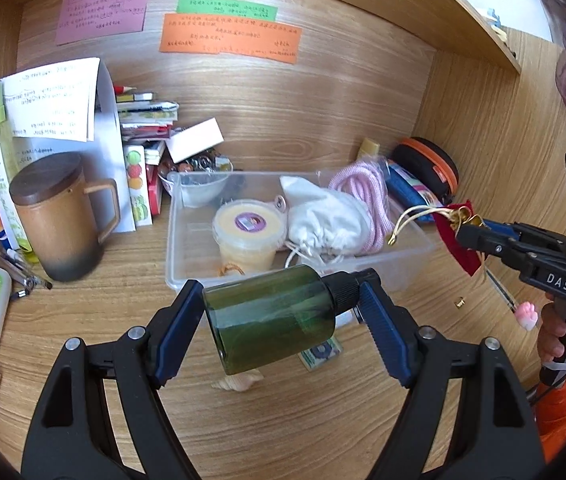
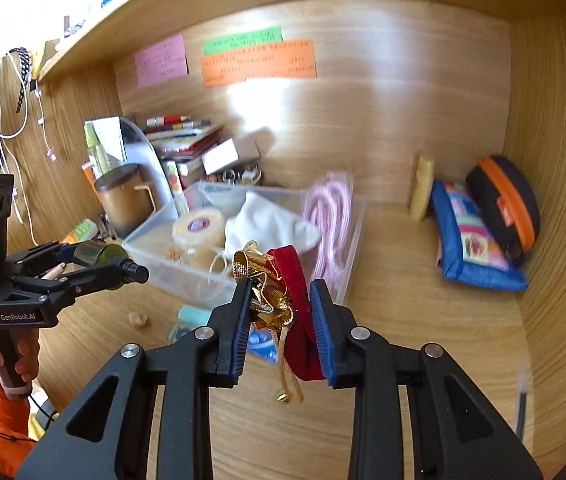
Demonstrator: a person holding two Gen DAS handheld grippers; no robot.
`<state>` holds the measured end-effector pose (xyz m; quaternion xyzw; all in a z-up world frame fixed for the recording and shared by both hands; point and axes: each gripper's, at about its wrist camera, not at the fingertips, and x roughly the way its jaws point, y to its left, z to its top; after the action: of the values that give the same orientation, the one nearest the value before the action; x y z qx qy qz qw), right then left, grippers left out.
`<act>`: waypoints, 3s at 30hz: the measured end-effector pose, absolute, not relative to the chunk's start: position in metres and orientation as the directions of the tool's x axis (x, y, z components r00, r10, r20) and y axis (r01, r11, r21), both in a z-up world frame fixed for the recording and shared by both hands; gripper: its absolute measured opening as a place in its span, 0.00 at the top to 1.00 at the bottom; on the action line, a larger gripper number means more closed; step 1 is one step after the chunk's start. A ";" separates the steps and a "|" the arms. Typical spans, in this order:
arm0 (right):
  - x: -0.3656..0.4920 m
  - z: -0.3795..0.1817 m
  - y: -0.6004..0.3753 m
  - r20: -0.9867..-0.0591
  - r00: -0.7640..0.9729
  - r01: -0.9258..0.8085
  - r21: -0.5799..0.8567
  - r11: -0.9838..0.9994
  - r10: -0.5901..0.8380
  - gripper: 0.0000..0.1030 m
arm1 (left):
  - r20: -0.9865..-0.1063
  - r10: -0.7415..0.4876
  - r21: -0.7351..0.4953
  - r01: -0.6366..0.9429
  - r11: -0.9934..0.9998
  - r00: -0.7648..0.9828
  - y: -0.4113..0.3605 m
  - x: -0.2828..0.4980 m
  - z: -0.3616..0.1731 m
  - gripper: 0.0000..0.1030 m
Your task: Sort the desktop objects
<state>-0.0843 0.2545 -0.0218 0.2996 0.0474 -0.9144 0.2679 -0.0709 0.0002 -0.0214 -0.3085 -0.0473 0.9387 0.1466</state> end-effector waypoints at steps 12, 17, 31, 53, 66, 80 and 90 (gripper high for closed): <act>-0.122 -0.003 0.241 -0.520 -0.698 0.545 0.060 -0.836 -0.492 0.74 | -0.568 0.288 -0.169 -0.233 -0.958 -0.771 -0.007 -0.091 -0.020 0.23; -0.134 -0.009 0.235 -0.533 -0.685 0.554 0.061 -0.830 -0.497 0.74 | -0.597 0.284 -0.200 -0.203 -0.958 -0.750 -0.017 -0.098 -0.040 0.23; -0.152 -0.018 0.215 -0.560 -0.662 0.571 0.055 -0.819 -0.499 0.74 | -0.546 0.334 -0.274 -0.212 -0.938 -0.768 -0.027 -0.108 -0.033 0.20; -0.179 -0.017 0.204 -0.562 -0.671 0.545 0.067 -0.836 -0.483 0.72 | -0.778 0.250 0.000 -0.399 -0.917 -0.577 0.020 -0.083 -0.060 0.18; -0.171 -0.047 0.208 -0.623 -0.626 0.556 0.065 -0.828 -0.469 0.71 | -0.845 0.156 0.091 -0.425 -0.901 -0.511 0.041 -0.096 -0.091 0.42; -0.175 -0.061 0.213 -0.652 -0.622 0.537 0.047 -0.842 -0.433 0.69 | -0.866 0.150 0.077 -0.423 -0.903 -0.477 0.048 -0.102 -0.098 0.58; -0.172 -0.064 0.210 -0.655 -0.636 0.534 0.006 -0.845 -0.407 0.69 | -0.851 0.191 0.037 -0.419 -0.907 -0.489 0.042 -0.088 -0.086 0.61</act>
<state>-0.1722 0.2102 -0.0644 0.3368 0.0947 -0.8996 0.2615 -0.0881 0.0423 -0.0863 -0.4729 0.1206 0.8544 0.1783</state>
